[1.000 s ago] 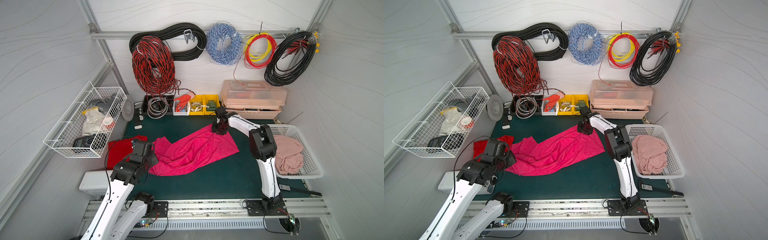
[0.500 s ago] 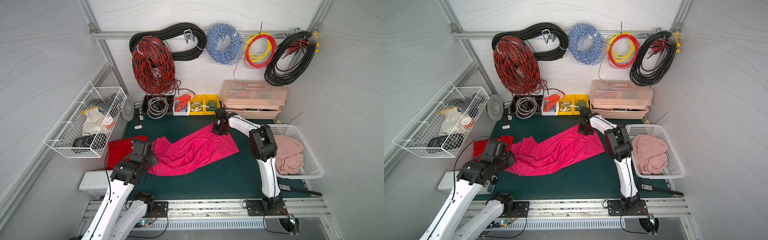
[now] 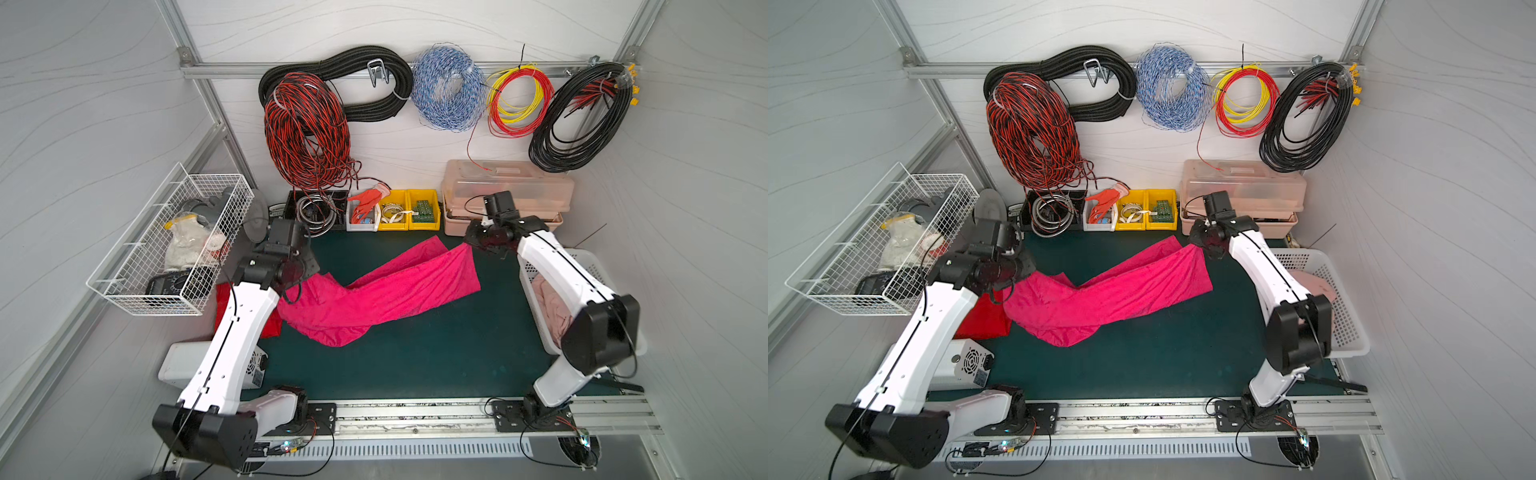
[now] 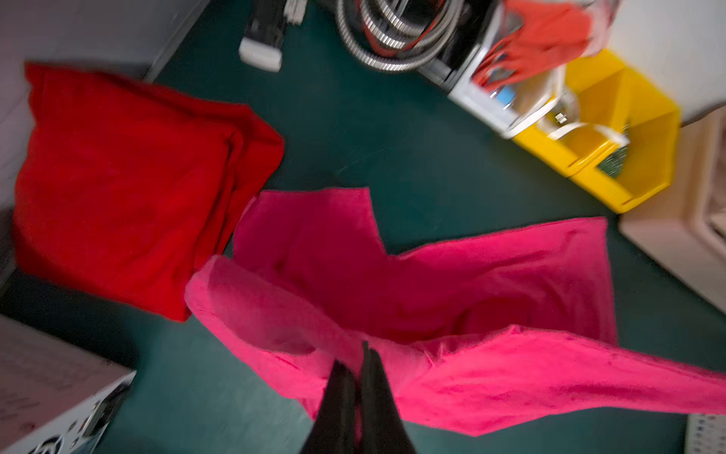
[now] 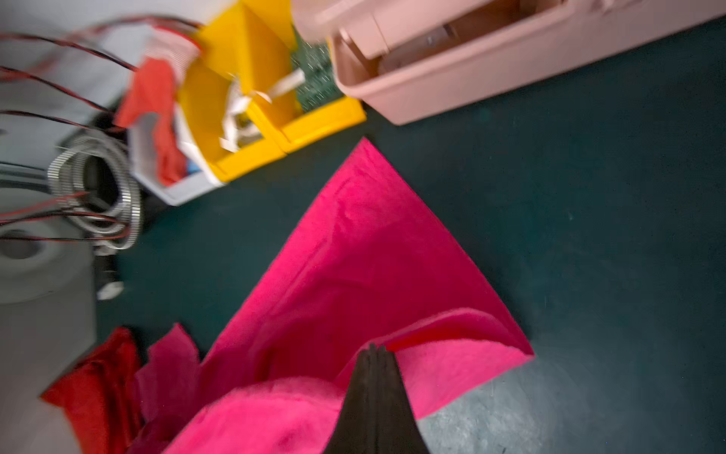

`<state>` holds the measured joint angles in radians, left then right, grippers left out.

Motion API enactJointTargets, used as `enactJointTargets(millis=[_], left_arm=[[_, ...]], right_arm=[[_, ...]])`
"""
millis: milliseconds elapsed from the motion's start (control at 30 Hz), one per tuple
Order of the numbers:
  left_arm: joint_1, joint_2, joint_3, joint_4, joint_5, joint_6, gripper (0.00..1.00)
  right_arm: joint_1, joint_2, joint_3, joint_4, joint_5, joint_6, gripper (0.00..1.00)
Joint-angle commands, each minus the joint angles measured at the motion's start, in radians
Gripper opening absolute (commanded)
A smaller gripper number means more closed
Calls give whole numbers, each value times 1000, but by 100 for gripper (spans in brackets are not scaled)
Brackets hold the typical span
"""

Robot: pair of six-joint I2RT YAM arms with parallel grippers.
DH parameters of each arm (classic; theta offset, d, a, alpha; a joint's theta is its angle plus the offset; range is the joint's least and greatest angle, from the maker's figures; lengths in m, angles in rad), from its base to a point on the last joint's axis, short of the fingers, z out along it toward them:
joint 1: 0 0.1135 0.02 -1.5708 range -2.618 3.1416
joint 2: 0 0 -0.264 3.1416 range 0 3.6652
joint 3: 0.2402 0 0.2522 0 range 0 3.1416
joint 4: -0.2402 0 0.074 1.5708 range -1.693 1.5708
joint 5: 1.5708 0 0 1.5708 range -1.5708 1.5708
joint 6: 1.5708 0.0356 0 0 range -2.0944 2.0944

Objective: Fold and stack t-shirts
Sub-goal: Flatten out the T-shirt at the center of the board.

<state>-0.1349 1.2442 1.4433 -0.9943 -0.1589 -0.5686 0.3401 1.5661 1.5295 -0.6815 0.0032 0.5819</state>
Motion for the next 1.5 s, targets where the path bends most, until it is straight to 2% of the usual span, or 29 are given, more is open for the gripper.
enactJointTargets(millis=[0,67,167,233,333,367,433,533,667,767,900,1000,1100,1200,1267,1333,1400,1467], left_arm=[[6,16,151,-22,24,46,0],[5,-33,154,-60,22,26,0],[5,-184,85,-125,25,-8,0],[5,-325,36,-164,37,-11,0],[5,-565,-5,-102,133,42,0],[5,-625,17,-91,159,60,0],[5,-662,135,-155,162,85,0],[5,-633,343,-258,161,120,0],[2,-601,543,-253,182,131,0],[-2,-475,711,-311,191,173,0],[-5,-319,830,-250,209,226,0],[-55,-185,867,-214,198,234,0],[-62,-79,805,-140,239,227,0],[-61,10,747,-43,250,238,0],[-57,101,801,-48,257,253,0],[-56,192,890,-88,281,258,0],[-56,207,947,-77,297,249,0],[-55,156,924,-41,295,234,0]], right_arm=[[8,-140,-26,-41,-16,-1,0],[27,-223,-48,-100,-20,15,0],[91,-380,-118,-173,17,29,0],[150,-500,-166,-216,46,42,0],[230,-696,-216,-218,56,42,0],[252,-749,-220,-208,57,38,0],[287,-827,-199,-213,84,30,0],[296,-895,-119,-272,98,24,0],[295,-929,-32,-292,106,2,0],[295,-876,53,-325,159,-43,0],[295,-749,147,-314,228,-108,0],[293,-636,204,-309,285,-143,0],[237,-560,196,-265,257,-145,0],[61,-532,142,-196,103,-105,0],[-49,-494,126,-181,-2,-87,0],[-67,-468,130,-170,-18,-103,0],[-69,-459,149,-165,-34,-116,0],[-69,-472,164,-167,-48,-119,0]])
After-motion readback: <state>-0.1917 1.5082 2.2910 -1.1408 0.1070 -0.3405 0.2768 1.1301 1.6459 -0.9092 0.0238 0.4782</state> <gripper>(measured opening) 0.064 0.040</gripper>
